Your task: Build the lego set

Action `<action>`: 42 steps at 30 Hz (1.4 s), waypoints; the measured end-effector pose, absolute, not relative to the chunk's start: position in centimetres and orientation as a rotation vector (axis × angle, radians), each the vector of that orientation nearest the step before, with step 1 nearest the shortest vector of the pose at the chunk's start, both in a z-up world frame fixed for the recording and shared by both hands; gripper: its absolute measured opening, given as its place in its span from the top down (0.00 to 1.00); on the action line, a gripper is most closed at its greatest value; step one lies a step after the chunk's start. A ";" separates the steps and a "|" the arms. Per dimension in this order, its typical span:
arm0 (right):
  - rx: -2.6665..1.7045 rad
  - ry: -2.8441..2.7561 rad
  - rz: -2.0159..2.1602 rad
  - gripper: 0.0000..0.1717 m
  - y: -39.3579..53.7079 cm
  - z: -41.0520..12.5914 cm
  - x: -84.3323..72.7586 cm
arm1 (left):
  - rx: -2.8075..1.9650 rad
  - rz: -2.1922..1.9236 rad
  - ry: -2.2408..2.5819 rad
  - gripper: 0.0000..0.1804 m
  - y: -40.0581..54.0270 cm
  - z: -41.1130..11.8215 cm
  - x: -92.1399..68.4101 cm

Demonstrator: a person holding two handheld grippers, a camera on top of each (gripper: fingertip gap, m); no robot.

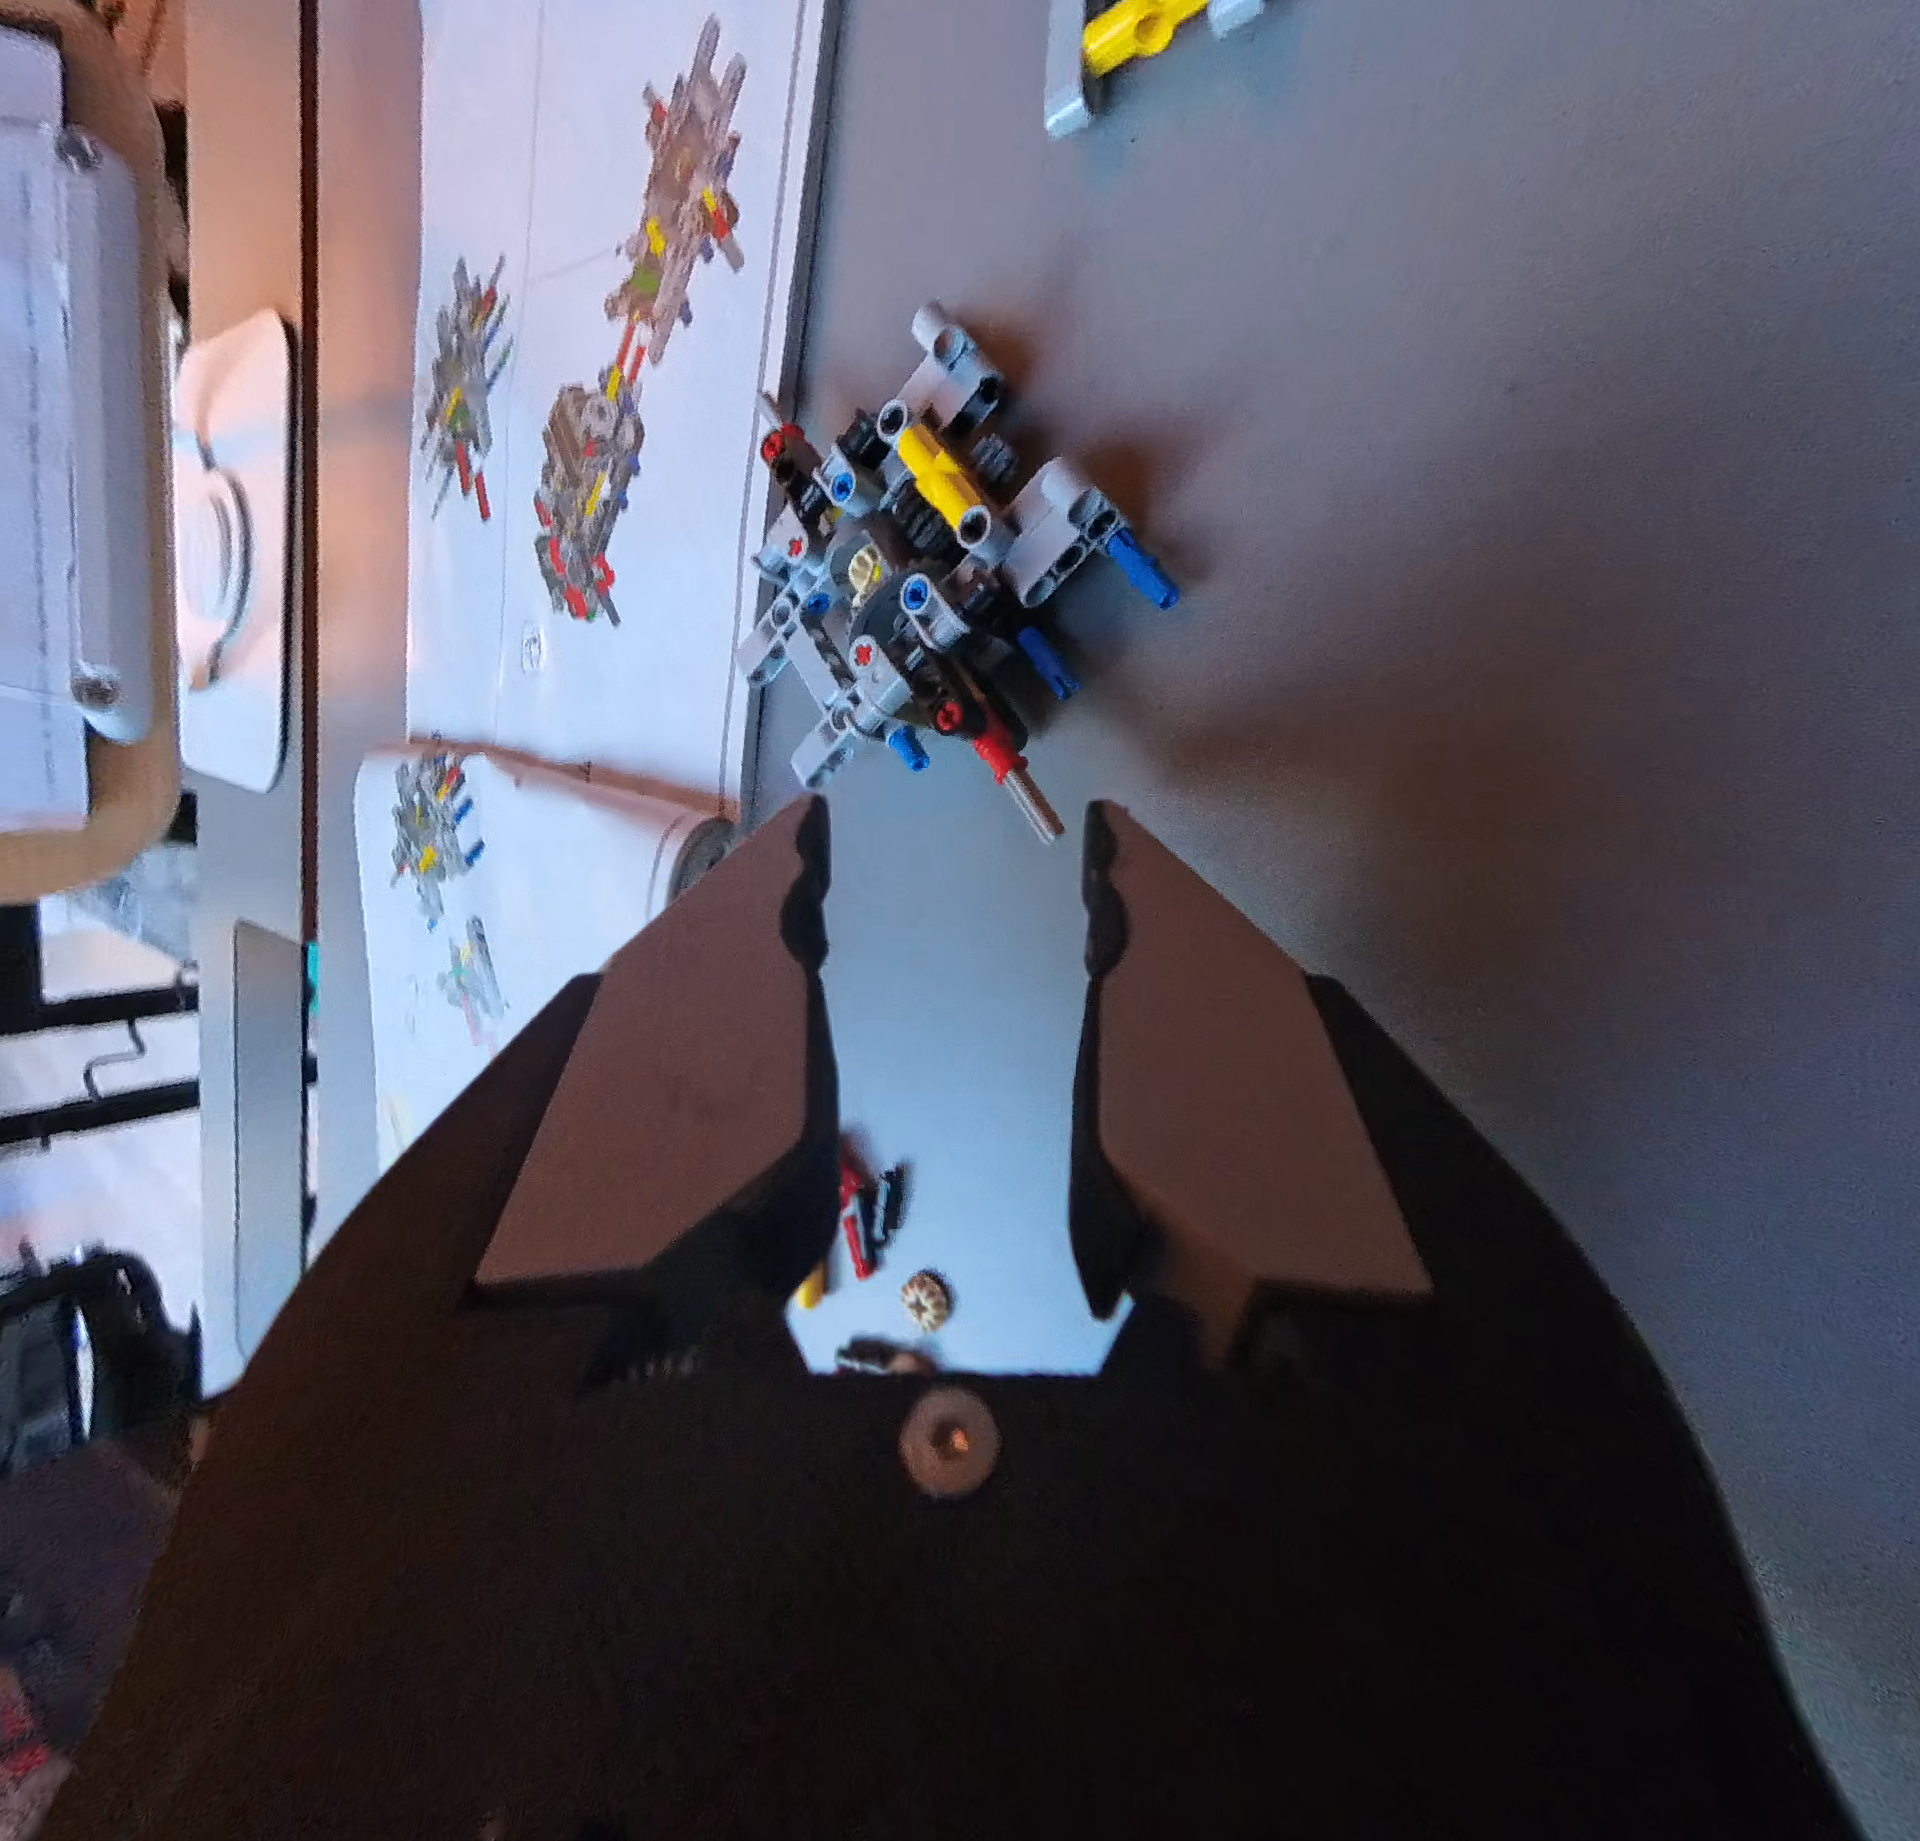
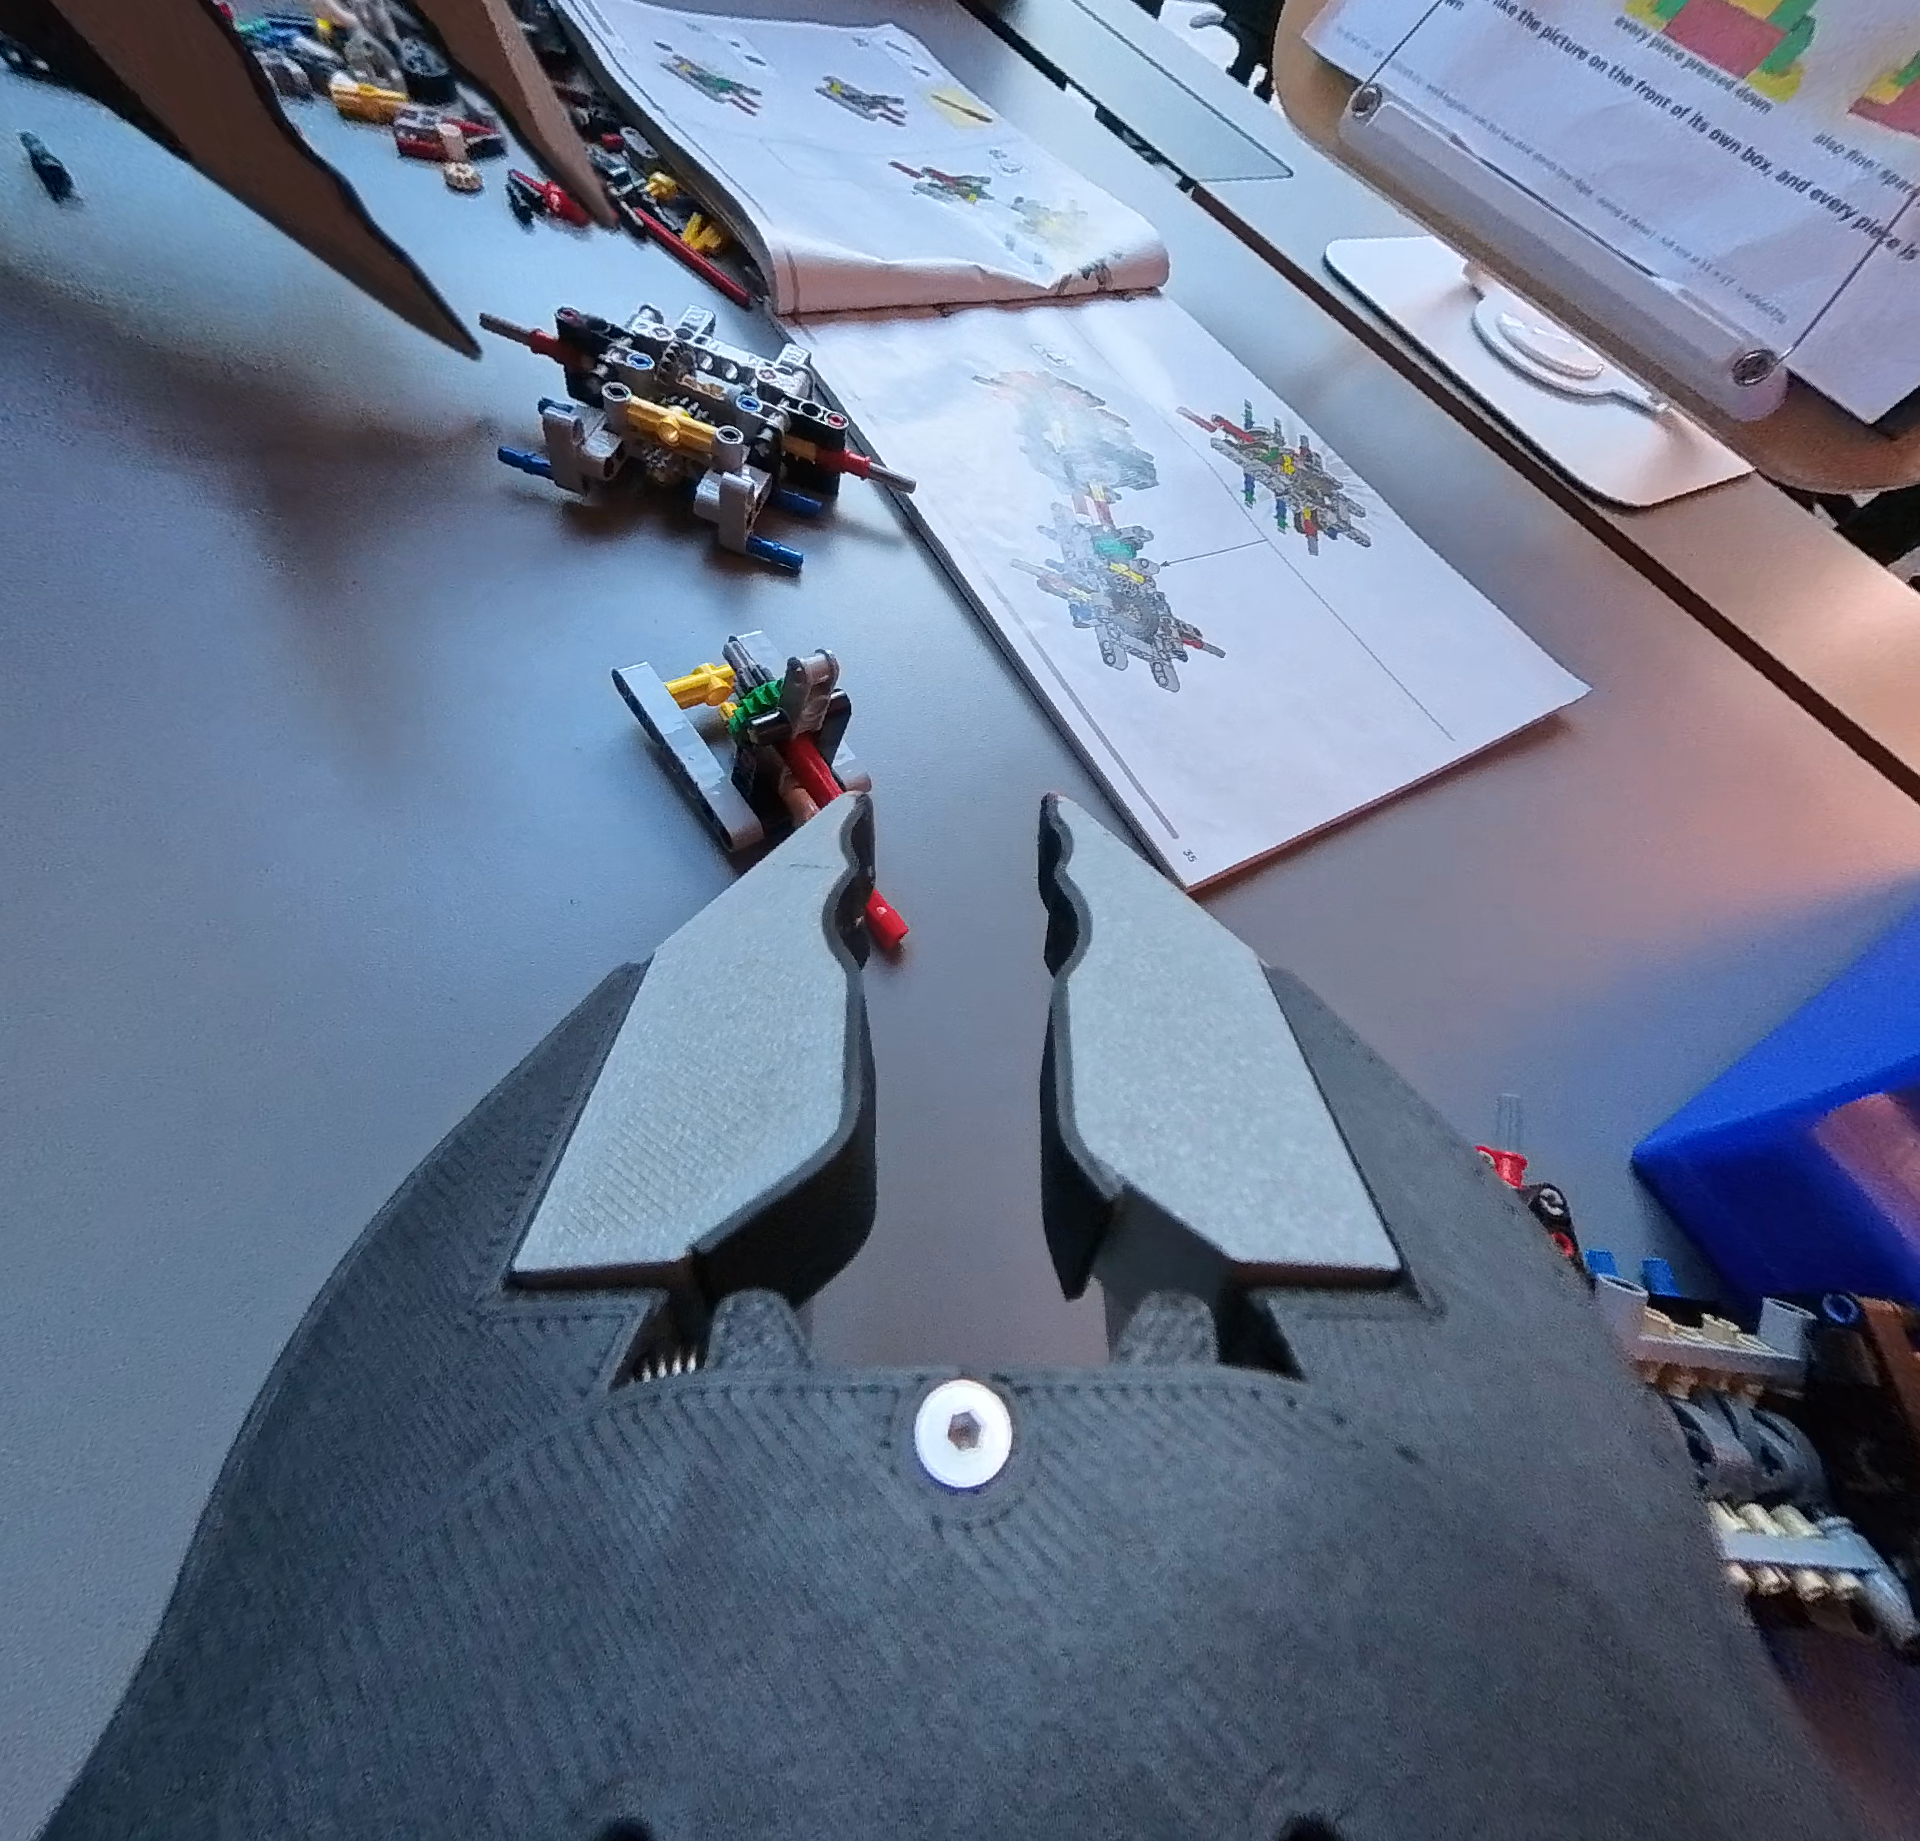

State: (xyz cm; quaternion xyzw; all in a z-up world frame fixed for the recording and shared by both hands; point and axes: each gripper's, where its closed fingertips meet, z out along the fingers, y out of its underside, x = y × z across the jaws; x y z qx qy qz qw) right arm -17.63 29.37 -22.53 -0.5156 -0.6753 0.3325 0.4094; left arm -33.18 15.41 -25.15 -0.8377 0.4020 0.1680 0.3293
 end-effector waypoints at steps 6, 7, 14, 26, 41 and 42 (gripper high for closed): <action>-1.301 -1.693 0.838 0.84 29.3 -22.5 -17.6 | -2.409 0.287 0.729 0.81 15.4 -26.6 -32.8; -1.301 -1.697 0.835 0.84 29.3 -22.5 -17.6 | -2.444 0.215 0.654 0.83 15.5 -26.8 -32.6; -1.289 -1.726 0.850 0.84 28.2 -22.8 -17.9 | -2.520 -0.078 0.404 0.98 17.1 -27.4 -32.7; -0.946 -1.831 0.611 0.71 22.7 -21.8 -20.4 | -2.502 -1.236 0.075 0.98 16.0 -23.6 -27.3; -0.733 -1.987 1.087 0.85 20.2 -19.4 -22.4 | -2.270 -1.865 0.087 0.98 15.5 -18.8 -22.7; -0.734 -1.992 1.132 0.86 20.1 -19.2 -22.2 | -2.258 -1.881 0.092 0.98 15.4 -18.6 -22.7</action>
